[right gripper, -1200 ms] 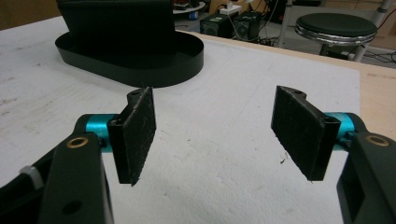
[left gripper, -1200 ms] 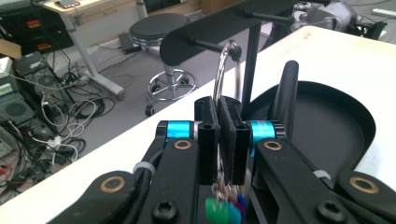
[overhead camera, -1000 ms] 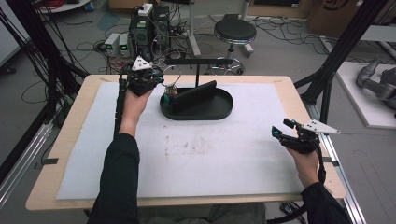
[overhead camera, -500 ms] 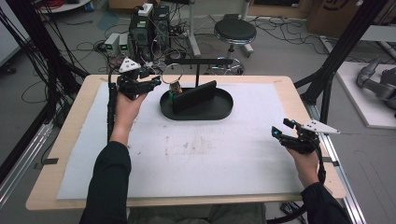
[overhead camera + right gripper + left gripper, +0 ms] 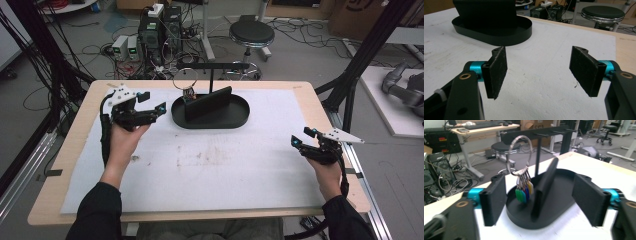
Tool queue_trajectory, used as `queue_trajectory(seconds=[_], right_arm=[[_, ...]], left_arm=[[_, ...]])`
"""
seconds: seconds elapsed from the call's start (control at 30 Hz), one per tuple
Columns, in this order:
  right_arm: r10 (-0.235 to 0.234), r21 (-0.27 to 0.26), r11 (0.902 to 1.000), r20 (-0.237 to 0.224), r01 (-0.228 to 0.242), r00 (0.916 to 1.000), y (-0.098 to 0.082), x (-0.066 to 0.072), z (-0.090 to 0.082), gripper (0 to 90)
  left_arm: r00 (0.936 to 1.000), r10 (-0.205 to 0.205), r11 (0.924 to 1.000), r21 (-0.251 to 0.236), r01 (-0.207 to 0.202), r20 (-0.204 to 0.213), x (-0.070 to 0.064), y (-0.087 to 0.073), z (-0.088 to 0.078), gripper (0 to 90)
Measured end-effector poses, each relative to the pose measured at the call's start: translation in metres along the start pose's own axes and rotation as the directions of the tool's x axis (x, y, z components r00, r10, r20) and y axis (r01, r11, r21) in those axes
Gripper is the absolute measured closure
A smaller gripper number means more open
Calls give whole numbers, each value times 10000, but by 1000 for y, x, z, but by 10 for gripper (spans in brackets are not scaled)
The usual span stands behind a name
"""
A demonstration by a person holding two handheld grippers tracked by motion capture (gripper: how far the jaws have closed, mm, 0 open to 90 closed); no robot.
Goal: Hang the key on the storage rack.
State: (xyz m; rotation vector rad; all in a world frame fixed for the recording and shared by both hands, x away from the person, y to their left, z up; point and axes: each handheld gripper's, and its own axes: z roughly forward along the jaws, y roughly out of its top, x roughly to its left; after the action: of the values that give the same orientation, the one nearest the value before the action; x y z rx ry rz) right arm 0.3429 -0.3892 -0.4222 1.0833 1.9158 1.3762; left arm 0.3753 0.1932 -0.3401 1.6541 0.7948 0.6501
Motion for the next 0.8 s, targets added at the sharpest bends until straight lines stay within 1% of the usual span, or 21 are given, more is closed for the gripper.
queue_trajectory(seconds=[0.1,0.2,0.3,0.37,0.43,0.53,0.6,0.63,0.67,0.7,0.73,0.77,0.8], right_arm=[[11,3,10000,1,-11,10000,0,0,0,310],[72,29,10000,-26,-72,10000,0,0,-1,307],[27,30,10000,-8,-27,10000,0,-1,-1,306],[3,12,10000,11,-3,10000,0,-1,-1,306],[-26,-1,10000,38,26,10000,0,0,-1,306],[-64,-21,10000,65,64,10000,1,1,1,307],[-123,-5,9999,98,123,9999,1,0,1,306],[-116,-5,9999,86,116,9999,1,0,1,306],[-86,-4,10000,98,86,9999,1,0,2,307],[-55,-29,10000,105,56,9999,1,0,2,306],[-16,-35,10000,109,16,9999,2,0,2,306],[-20,-56,10000,120,21,9999,2,0,2,306],[-40,-10,10000,107,40,9999,2,-1,3,305]], left_arm=[[9999,142,9999,-7,-142,8,-9,-13,-11,242],[9997,256,9997,-62,-256,-10,-17,-28,-23,211],[9994,298,9996,19,-298,-159,-23,-44,-35,210],[9992,246,9997,76,-244,-316,-26,-55,-42,210],[9987,165,9997,179,-157,-487,-28,-64,-50,210],[9977,111,9998,165,-100,-662,-30,-74,-60,210],[9979,124,9998,151,-115,-631,-30,-79,-66,210],[9973,256,9995,183,-244,-685,-30,-81,-68,210],[9951,573,9980,297,-551,-807,-30,-83,-69,210],[9925,821,9963,311,-796,-900,-30,-85,-70,210],[9932,752,9970,238,-733,-889,-29,-86,-71,210],[9948,564,9982,241,-545,-852,-28,-88,-71,210],[9943,535,9982,329,-507,-918,-28,-89,-70,210]])
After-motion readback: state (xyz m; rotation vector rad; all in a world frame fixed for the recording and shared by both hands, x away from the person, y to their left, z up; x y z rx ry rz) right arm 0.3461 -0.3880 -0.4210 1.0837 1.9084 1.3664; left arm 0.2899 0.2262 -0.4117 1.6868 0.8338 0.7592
